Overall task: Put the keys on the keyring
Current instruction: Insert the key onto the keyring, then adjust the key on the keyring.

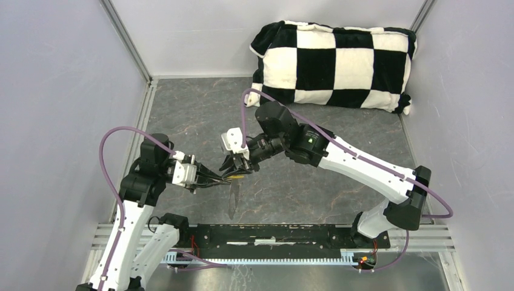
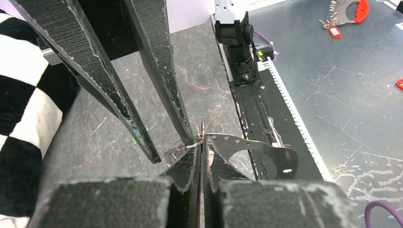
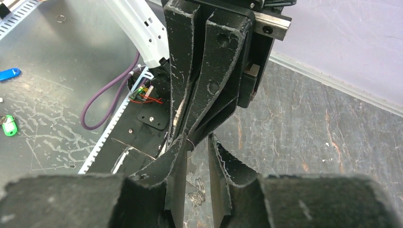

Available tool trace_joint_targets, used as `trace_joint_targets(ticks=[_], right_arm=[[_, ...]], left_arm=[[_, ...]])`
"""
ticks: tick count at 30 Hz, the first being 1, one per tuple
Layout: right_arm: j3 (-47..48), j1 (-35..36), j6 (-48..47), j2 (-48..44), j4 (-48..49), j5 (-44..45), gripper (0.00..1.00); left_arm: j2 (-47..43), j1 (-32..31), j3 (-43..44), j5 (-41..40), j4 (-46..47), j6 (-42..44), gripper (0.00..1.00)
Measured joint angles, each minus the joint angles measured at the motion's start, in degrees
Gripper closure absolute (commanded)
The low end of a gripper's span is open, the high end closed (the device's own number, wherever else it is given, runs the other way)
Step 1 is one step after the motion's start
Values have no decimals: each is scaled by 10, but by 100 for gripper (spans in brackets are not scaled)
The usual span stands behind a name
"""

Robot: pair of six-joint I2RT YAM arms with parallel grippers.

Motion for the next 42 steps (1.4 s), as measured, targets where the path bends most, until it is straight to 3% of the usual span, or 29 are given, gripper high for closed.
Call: trace_joint_targets(ticks=[5,12,18,21,27,36,42], right_arm=[[36,-8,15,17,-21,-4,70],[145,-16,26,66,-103,-21,65],[177,-45,47,79,-27,1,53],[168,-60,68,72,14,10,48],[143,-76,90,40,44,25,47],[-43,-83,107,-134,80,5,50],[-109,-43,115,-157,100,8,52]], left_arm=[[12,0,15,1,-7,13,98],[47,6,80,8,-107,129,98],[82,5,127,30,-214,249,98],[95,5,139,33,-270,308,98],[104,10,145,37,-349,389,98],[105,47,157,40,-386,437,98],[117,61,172,40,-393,450,98]])
